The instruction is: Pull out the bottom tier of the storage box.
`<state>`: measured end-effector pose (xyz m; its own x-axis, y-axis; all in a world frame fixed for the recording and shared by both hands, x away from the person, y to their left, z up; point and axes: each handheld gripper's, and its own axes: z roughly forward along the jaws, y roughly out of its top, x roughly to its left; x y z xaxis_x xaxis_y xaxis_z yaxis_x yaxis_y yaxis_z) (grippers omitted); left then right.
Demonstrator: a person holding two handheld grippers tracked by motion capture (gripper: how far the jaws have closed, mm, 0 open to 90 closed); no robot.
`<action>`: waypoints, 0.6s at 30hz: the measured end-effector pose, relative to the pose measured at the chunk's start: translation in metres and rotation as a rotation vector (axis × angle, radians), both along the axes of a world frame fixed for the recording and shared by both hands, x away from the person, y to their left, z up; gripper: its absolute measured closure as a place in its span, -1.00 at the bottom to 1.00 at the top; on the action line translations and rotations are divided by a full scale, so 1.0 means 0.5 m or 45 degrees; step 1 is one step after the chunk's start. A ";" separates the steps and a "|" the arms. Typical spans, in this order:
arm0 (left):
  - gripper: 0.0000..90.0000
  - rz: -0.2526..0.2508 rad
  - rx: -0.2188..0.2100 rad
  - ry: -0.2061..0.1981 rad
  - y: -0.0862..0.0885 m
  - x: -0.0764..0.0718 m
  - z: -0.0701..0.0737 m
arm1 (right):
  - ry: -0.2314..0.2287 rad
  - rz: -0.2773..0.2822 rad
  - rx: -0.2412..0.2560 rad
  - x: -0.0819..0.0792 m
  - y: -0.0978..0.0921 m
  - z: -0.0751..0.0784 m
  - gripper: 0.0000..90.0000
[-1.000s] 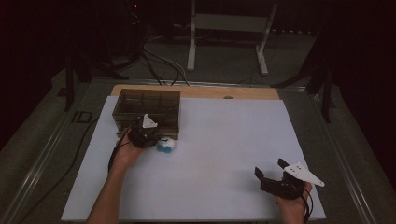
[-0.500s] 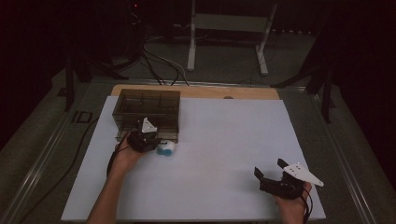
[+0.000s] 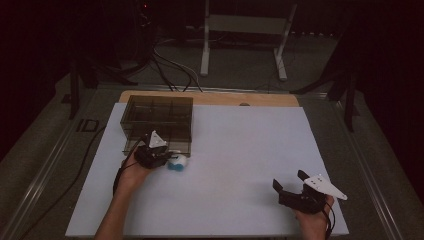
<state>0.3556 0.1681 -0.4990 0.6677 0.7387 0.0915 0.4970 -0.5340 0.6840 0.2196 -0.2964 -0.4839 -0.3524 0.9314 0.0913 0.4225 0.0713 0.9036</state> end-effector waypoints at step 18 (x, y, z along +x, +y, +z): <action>0.48 -0.016 -0.040 0.022 0.004 -0.017 0.001 | 0.000 0.000 -0.004 0.000 0.002 0.000 -0.94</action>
<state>0.3472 0.1703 -0.4985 0.6782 0.7326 0.0567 0.5025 -0.5187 0.6917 0.2197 -0.2953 -0.4841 -0.3523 0.9317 0.0883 0.4226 0.0742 0.9033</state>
